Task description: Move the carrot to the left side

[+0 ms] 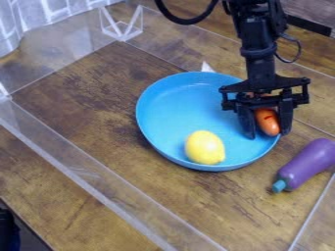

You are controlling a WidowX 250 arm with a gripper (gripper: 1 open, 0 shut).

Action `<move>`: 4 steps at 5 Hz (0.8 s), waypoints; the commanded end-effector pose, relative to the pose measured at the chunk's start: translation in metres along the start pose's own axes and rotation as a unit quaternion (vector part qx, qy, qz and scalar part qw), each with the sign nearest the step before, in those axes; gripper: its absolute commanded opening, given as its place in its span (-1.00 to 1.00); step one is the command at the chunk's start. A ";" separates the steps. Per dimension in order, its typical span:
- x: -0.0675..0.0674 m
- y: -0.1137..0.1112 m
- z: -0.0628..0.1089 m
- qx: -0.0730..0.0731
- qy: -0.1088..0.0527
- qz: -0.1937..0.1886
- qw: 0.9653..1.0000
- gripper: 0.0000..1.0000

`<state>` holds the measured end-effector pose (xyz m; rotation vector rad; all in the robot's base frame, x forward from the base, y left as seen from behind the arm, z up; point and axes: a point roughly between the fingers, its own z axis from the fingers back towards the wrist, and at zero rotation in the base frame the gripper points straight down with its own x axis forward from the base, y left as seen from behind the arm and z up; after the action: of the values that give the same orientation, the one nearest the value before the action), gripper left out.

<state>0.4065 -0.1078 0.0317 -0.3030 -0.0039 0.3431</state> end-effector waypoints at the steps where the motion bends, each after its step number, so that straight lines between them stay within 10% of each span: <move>1: 0.005 -0.008 0.015 -0.004 -0.021 -0.027 0.999 -1.00; 4: 0.004 -0.010 0.022 0.001 -0.023 -0.045 0.999 -1.00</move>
<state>0.4042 -0.1054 0.0322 -0.2834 0.0061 0.3021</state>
